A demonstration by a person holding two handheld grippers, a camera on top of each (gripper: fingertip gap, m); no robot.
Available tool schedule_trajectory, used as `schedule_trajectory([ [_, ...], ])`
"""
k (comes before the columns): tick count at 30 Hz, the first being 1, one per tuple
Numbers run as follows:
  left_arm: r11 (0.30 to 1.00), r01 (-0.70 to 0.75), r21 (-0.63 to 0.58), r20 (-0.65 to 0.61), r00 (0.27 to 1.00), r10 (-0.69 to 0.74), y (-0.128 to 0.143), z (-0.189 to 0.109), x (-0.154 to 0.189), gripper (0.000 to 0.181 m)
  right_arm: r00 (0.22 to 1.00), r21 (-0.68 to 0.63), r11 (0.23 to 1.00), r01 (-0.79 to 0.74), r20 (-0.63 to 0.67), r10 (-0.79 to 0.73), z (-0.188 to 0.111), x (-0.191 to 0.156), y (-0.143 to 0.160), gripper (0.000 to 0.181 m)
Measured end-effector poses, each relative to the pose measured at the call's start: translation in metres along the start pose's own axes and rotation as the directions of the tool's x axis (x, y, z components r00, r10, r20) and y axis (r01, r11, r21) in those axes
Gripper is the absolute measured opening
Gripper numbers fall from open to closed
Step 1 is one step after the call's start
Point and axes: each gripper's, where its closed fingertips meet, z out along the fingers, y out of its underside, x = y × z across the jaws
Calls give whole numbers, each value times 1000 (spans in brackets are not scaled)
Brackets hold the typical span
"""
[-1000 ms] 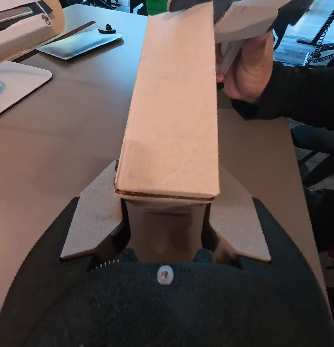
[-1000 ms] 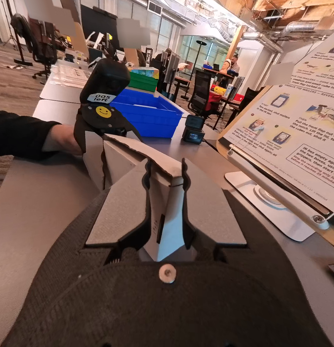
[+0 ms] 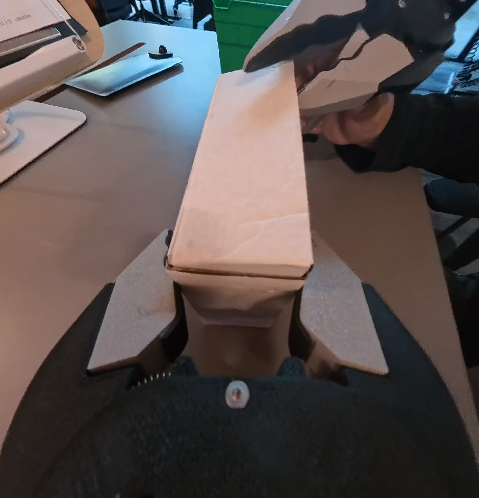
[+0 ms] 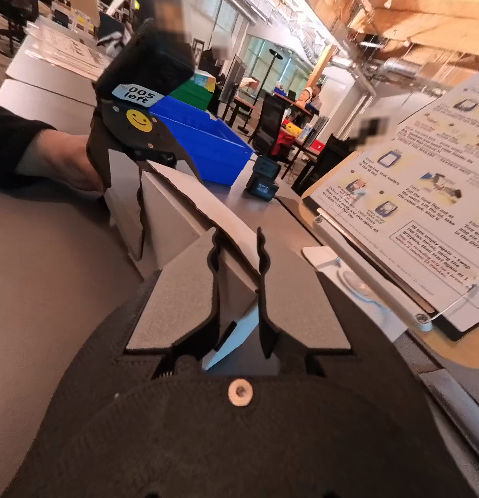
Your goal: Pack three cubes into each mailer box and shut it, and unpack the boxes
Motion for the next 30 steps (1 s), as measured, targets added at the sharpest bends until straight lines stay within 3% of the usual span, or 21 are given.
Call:
schedule_trajectory([
  [7,991,-126,-51,112,985,132,1,-1,-9,95,981,-12,985,-175,86,175,-1,1,1,23],
  [15,938,-326,-118,171,924,343,-1,3,-1,94,972,125,964,-234,38,231,-14,21,-23,17],
  [20,922,-375,-93,185,904,386,-4,4,1,94,980,142,969,-200,36,197,-17,21,-26,18],
  [25,823,-555,-117,197,800,567,-3,6,6,95,978,184,961,-205,3,208,-21,28,-36,20],
  [26,782,-609,-133,199,757,623,-2,7,9,95,972,196,955,-222,-37,233,-24,36,-35,0],
  [27,751,-645,-141,211,722,659,-2,9,11,95,965,220,947,-234,-66,254,-28,43,-35,0],
  [30,758,-634,-155,220,726,652,-3,13,13,94,948,242,920,-310,-2,320,-33,47,-34,0],
])
